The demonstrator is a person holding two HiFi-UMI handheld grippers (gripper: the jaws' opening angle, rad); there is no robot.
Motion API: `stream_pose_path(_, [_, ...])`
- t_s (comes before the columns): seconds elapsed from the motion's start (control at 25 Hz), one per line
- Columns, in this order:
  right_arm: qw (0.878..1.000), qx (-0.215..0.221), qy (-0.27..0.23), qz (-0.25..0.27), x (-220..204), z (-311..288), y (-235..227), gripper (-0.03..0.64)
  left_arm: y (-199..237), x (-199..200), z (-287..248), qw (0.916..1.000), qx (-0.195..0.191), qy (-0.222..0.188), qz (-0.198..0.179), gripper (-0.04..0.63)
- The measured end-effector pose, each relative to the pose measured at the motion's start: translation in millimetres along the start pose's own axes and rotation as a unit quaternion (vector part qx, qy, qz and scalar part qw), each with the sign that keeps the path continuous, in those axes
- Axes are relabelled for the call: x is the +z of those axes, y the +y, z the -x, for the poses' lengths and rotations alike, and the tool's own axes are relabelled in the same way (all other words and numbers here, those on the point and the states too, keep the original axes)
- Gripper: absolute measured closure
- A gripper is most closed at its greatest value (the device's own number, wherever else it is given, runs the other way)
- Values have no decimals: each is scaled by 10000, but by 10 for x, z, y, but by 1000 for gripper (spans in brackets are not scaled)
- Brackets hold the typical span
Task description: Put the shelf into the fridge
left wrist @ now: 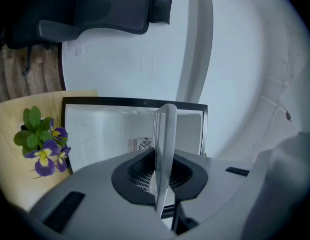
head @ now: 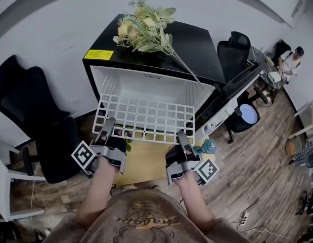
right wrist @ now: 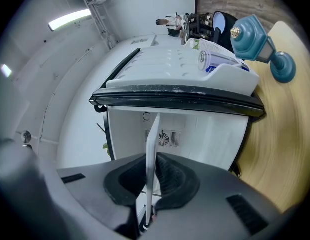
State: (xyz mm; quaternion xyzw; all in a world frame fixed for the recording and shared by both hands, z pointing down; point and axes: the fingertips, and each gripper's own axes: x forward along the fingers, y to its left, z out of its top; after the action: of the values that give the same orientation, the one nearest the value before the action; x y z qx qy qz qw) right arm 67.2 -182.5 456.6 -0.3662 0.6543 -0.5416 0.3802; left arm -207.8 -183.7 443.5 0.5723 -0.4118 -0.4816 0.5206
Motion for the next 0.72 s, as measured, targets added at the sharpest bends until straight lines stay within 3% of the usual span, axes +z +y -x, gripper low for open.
stream_pose_path(0.72, [10000,-17,4,47,25,-60,-36,591,45,17,-70,10000,-15,6,-69,546])
